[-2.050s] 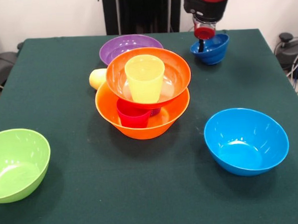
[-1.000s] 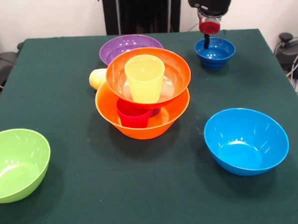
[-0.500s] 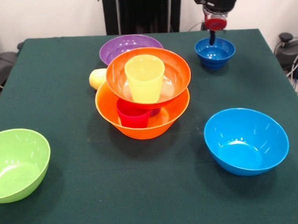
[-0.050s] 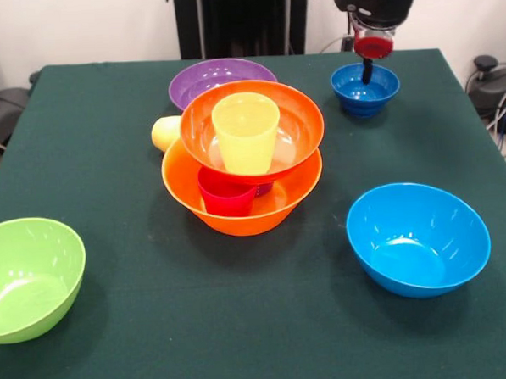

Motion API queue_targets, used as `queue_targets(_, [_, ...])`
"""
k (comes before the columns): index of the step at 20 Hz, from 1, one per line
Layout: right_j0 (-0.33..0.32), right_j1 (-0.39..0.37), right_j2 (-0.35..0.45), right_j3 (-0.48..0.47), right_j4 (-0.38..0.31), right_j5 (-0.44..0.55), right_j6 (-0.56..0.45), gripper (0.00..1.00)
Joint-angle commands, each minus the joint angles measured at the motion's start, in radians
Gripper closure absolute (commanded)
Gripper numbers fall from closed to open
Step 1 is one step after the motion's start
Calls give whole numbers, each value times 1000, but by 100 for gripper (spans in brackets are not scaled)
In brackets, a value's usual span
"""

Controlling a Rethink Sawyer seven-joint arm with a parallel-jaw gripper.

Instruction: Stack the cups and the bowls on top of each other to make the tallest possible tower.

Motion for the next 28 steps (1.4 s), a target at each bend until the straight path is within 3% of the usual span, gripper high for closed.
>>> queue_targets(1, [-46, 41, 77, -168, -42, -46, 263, 0])
queue_targets(16, [-72, 48, 35, -247, -39, -114, 290, 0])
queue_targets(28, [-80, 95, 29, -235, -11, -57, 228, 0])
